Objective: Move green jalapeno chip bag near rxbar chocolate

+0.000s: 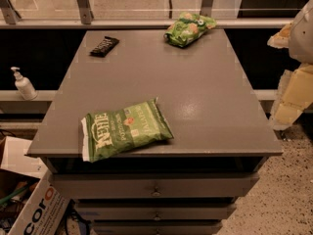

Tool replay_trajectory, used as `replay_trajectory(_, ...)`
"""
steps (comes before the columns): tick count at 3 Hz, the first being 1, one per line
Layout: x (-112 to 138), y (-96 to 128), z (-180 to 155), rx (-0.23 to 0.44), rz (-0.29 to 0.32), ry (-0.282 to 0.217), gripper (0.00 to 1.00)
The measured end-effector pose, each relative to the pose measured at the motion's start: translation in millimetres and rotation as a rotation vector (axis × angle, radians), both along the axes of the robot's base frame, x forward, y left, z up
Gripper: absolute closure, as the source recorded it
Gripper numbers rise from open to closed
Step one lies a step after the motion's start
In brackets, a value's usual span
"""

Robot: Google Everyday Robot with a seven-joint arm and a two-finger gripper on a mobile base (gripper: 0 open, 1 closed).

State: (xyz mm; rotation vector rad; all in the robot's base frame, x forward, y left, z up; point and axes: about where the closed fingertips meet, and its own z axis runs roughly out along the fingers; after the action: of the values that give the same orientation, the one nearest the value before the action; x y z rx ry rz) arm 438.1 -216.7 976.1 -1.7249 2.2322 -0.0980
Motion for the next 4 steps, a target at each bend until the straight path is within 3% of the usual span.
replay_trajectory(2,0,1,0,0.002,0.001,0.0,0.0)
replay_trajectory(3,-4,51,-10,0.114,0.078,0.011,0.0)
replay_trajectory(4,-9,76,-4,0.192,0.107,0.019,0.0)
